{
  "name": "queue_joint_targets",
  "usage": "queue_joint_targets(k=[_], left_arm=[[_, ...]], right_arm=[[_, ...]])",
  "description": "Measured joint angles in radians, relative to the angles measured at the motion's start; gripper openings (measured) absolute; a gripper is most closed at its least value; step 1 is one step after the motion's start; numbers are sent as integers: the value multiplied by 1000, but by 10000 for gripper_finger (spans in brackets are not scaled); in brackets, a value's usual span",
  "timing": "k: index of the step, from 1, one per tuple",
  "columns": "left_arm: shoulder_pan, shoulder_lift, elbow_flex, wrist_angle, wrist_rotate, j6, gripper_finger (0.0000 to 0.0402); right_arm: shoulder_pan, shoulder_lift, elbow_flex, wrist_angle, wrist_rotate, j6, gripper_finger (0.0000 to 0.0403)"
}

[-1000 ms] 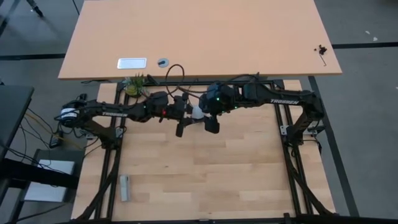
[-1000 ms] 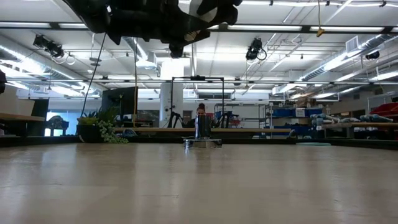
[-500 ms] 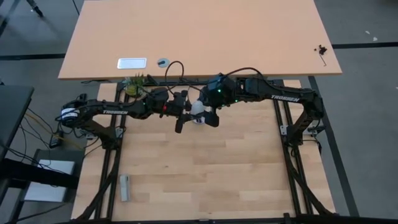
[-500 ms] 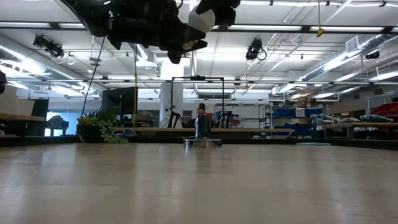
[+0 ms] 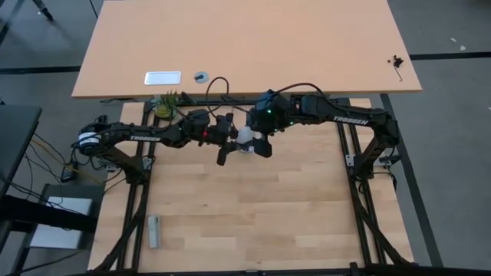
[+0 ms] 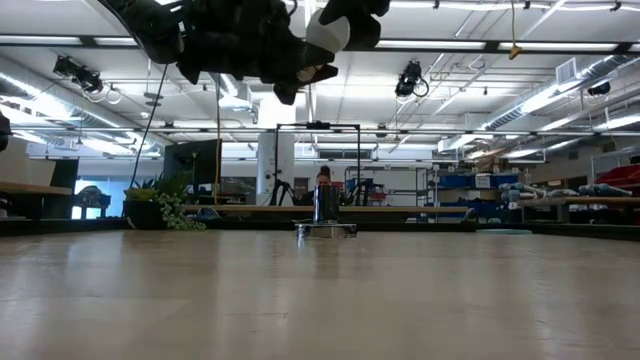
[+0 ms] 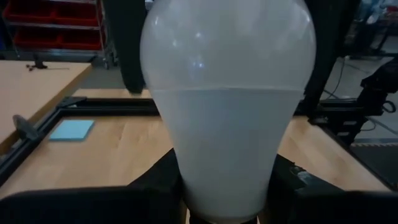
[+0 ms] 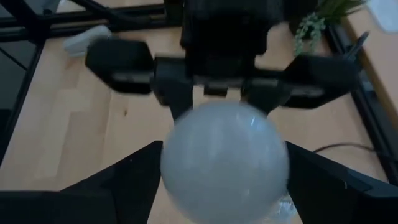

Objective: Screw lightbulb
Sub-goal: Insert the white lightbulb into the silver lamp

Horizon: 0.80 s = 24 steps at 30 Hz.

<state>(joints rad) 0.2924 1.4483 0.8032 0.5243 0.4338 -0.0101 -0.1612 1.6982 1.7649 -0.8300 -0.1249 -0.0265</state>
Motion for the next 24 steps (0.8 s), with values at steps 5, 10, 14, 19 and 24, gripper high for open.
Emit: queue_joint_targets(k=[5,10,14,19,24], left_arm=[[0,0,0,7,2,-1,130],[0,0,0,4,2,-21,130],[-1,4,0,-4,2,-24,133],[-1,4,0,-5,2,-24,135],[-1,4,0,-6,-5,-24,147]], right_arm=[[1,0,-24,6,-1,4,330],[1,3,-52,47,-1,0,325],[2,3,-52,70,0,-3,308],[2,3,-52,74,0,-3,281],[2,3,-52,74,0,-5,282]])
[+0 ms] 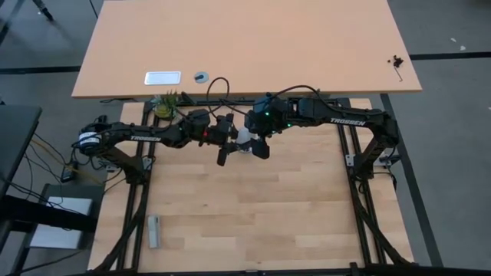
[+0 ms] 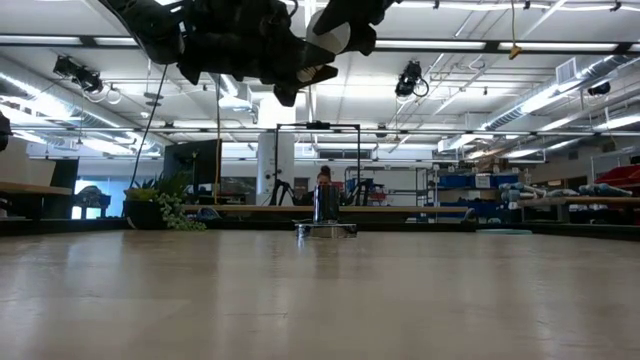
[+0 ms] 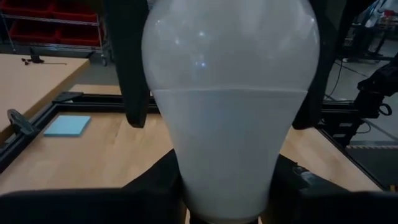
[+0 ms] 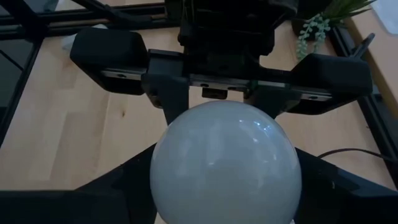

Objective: Screw lightbulb
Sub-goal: Insert the white lightbulb into the silver lamp

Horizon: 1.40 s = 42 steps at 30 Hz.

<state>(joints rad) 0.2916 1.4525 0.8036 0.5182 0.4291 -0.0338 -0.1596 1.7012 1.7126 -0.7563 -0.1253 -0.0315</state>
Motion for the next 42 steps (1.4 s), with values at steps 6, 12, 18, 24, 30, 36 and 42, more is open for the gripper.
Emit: queue_joint_targets(k=[6,12,18,24,30,36,42], left_arm=[[5,0,2,-23,-11,16,160],[25,0,2,-72,-43,36,162],[49,-28,1,-250,-118,130,161],[58,-47,1,-457,-264,213,121],[58,-48,-57,-394,-301,233,23],[88,-47,-150,-233,-299,186,8],[100,-47,-224,-161,-279,160,3]], right_arm=[[0,0,28,-19,14,-19,285],[-2,0,91,-55,39,-26,285],[-18,-2,107,-134,113,-35,286],[-70,-2,35,-129,133,-25,286],[-118,-2,-107,-40,131,-10,286],[-139,-2,-238,96,75,13,286],[-156,-2,-305,177,72,20,286]])
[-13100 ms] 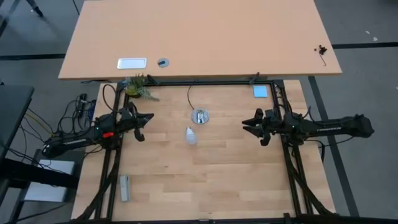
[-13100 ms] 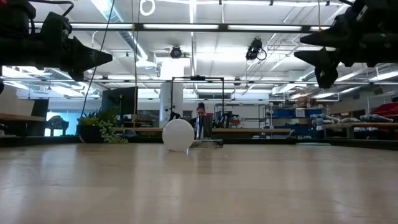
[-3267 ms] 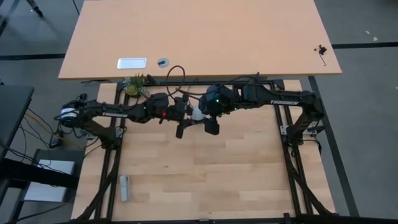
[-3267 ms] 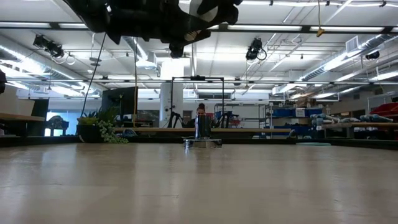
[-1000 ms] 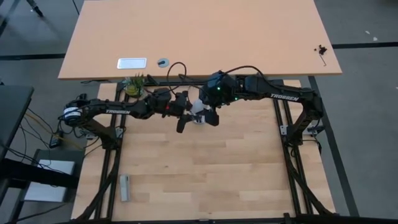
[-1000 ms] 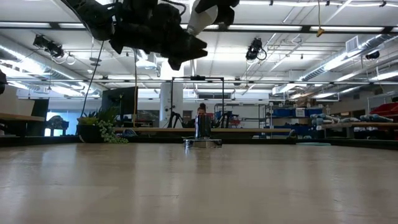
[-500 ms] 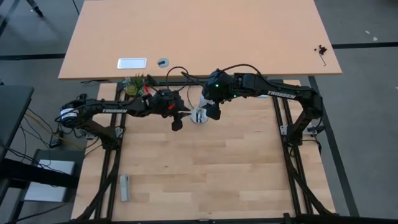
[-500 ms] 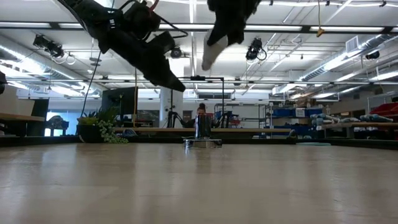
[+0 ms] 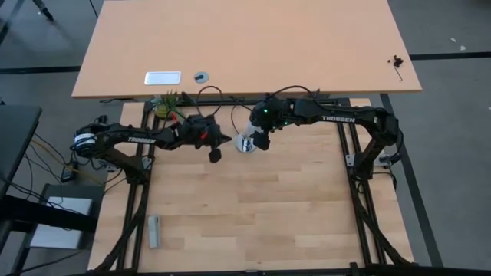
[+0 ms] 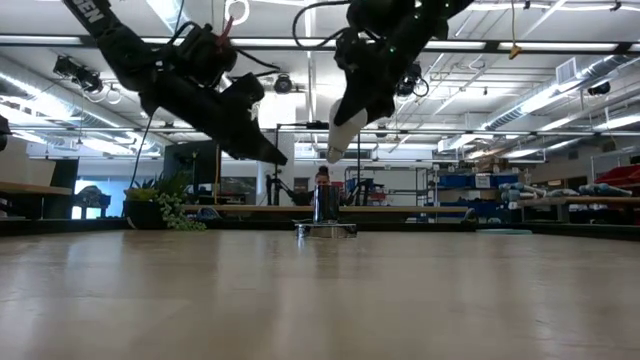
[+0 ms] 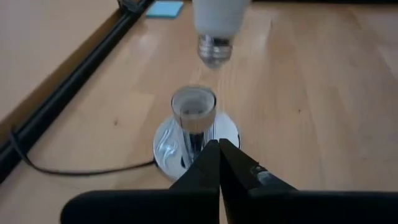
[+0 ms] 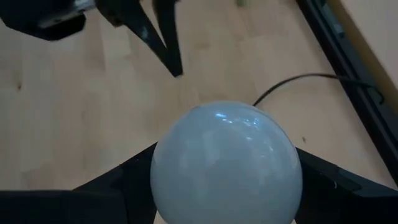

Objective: Screw lightbulb
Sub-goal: Insert the white lightbulb into the silver lamp

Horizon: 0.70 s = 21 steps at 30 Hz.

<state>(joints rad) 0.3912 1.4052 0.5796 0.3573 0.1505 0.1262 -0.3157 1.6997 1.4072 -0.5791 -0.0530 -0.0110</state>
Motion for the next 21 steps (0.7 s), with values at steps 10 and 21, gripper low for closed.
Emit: queue_joint_targets(k=[10,21], left_arm=[[1,0,-98,143,-29,-33,1],[27,0,-142,174,-79,-57,1]], right_arm=[[-20,0,-70,125,-31,1,286],[-28,0,-130,217,-30,1,286]])
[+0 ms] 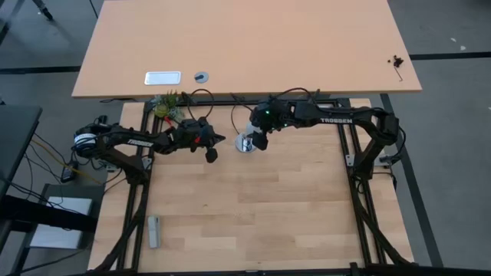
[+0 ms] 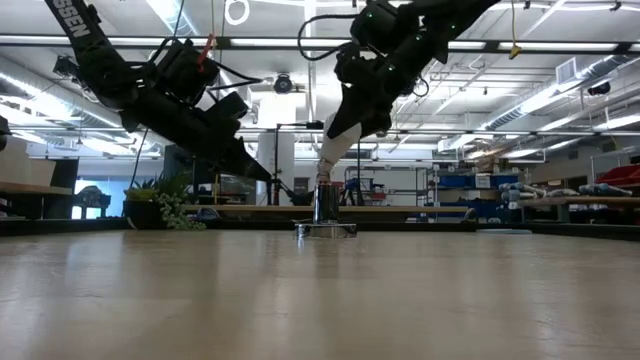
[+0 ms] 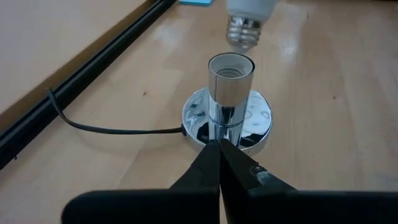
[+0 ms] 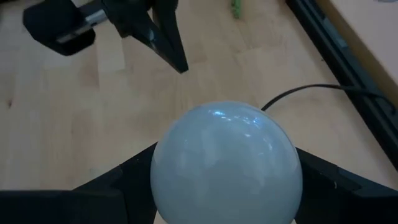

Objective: Screw lightbulb
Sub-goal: Insert the white lightbulb into the silver lamp

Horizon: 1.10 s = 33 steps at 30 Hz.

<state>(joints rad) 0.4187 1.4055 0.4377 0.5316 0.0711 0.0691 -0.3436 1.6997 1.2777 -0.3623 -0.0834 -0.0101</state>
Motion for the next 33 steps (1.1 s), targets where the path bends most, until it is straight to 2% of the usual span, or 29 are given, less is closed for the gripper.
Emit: queue_joint_targets(k=[12,16,26,33], left_arm=[[0,0,0,4,0,1,0],[0,0,0,3,0,1,0],[0,1,-1,2,6,-8,0],[-20,1,-1,11,77,-82,0]], right_arm=[[-24,16,-36,31,8,-1,286],[-27,53,-36,41,-27,-9,286],[20,39,-31,-97,-44,70,286],[98,23,13,-243,-40,150,286]])
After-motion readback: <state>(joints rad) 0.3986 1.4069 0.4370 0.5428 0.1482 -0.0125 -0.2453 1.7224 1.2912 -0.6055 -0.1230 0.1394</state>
